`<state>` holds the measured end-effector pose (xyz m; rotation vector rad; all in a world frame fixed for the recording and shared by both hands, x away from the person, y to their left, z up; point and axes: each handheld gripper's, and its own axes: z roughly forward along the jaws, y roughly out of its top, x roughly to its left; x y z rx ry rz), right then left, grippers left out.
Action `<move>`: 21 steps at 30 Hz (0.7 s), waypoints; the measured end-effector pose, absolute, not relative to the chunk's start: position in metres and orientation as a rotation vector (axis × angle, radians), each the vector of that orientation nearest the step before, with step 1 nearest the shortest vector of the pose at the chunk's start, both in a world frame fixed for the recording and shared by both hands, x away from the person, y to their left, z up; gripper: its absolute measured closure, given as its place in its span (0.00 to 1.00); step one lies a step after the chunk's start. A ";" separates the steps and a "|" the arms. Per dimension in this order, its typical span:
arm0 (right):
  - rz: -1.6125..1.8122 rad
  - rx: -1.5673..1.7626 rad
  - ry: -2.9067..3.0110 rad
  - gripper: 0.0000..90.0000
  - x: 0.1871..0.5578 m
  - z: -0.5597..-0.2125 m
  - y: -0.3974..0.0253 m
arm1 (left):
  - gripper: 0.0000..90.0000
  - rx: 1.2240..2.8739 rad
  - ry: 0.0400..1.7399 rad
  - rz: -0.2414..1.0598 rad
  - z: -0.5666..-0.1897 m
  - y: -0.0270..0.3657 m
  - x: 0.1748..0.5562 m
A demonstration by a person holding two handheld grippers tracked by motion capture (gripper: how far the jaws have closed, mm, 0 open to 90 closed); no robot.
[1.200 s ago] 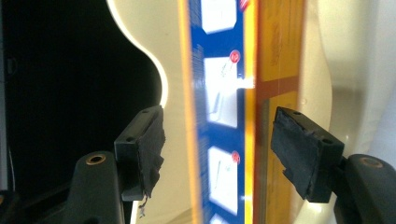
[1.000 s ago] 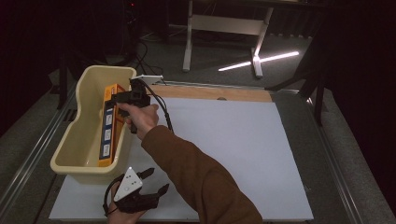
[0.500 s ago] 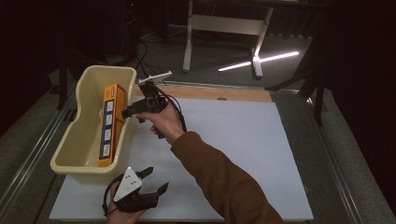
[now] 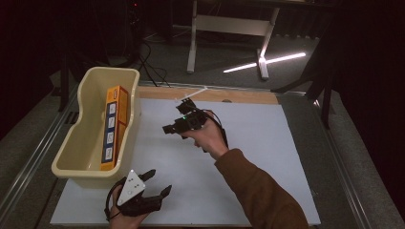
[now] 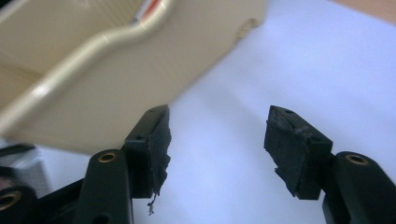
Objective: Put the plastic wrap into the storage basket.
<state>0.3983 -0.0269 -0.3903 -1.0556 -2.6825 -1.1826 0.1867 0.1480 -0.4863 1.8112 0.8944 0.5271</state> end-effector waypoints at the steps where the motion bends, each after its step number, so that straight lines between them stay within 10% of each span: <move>1: -1.208 -1.051 -2.717 0.44 0.393 -0.393 -0.037 | 0.30 1.808 0.896 0.527 -0.486 0.148 0.187; 21: -1.457 -1.078 -2.973 0.28 0.306 -0.462 -0.191 | 0.30 1.801 0.941 0.565 -0.487 0.152 0.189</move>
